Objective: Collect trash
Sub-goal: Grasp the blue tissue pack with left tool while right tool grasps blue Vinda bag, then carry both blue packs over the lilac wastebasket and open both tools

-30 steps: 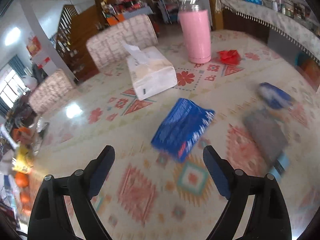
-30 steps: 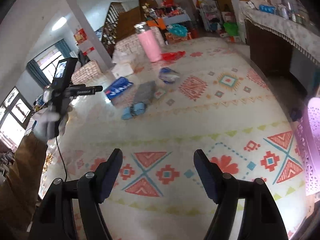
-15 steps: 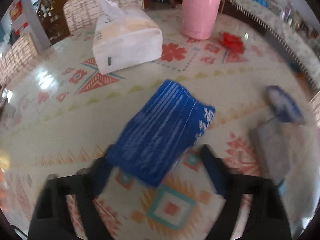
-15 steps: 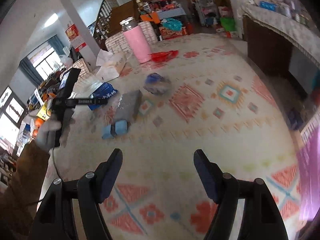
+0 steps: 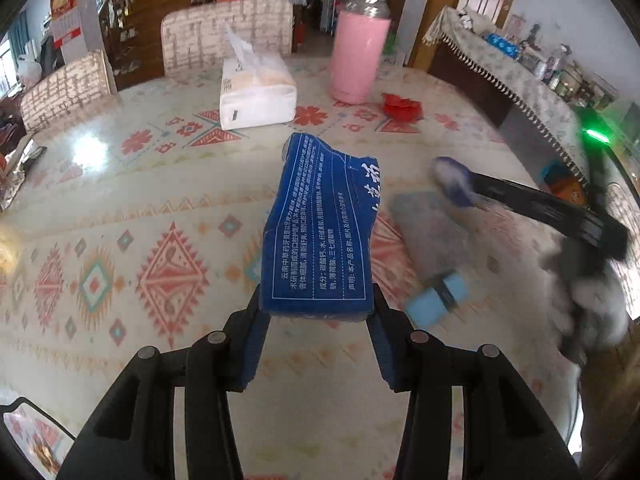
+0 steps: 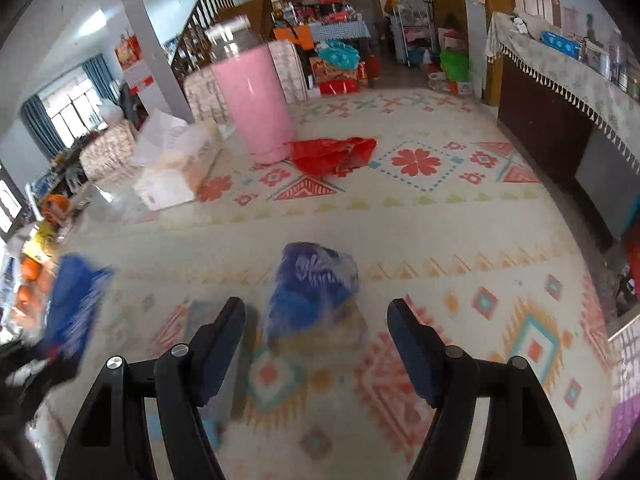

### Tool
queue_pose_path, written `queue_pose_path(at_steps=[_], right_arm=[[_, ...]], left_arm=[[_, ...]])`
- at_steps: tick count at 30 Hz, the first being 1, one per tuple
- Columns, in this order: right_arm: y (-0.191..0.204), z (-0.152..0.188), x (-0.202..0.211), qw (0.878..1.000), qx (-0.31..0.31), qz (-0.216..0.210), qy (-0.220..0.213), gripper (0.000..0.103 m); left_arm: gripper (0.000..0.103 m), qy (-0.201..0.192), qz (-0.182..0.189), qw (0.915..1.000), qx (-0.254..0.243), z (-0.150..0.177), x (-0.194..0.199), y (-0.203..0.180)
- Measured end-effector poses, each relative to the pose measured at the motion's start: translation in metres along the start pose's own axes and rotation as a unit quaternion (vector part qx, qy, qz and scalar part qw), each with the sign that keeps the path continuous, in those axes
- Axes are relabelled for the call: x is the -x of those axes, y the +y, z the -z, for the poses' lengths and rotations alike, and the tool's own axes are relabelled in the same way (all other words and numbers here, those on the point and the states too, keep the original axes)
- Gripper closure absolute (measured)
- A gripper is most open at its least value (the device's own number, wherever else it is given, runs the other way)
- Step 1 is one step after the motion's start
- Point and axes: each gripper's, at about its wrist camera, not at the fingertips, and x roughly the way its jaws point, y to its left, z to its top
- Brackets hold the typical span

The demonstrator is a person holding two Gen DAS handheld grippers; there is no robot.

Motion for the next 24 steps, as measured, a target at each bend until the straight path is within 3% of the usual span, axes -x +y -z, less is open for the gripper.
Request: queue_pose_path(at_steps=[1,2,3,8,24], right_arm=[[0.002,-0.001,-0.006,1.0,0.002,0.001,0.006,0.025],[0.004,-0.002,-0.012,1.0,0.005,0.004,0.012,0.035],[0.008,-0.001,-0.017,1.0,0.007,0.011,0.018,0.057],[0.014,0.017,-0.004,1.0,0.012,0.007,0.021,0.059],[0.017,0.148,0.172,0.997,0.023,-0.038,-0.058,0.058]], left_arm=[[0.057,-0.004,0.003,1.0,0.0,0.005,0.004,-0.001],[0.057,-0.007,0.005,1.0,0.0,0.009,0.008,-0.003],[0.057,-0.009,0.007,0.9999,0.001,0.013,0.011,-0.005],[0.057,-0.027,0.007,0.9996,0.008,0.027,0.029,-0.004],[0.057,-0.083,0.009,0.9961,0.027,0.09,0.1,-0.007]])
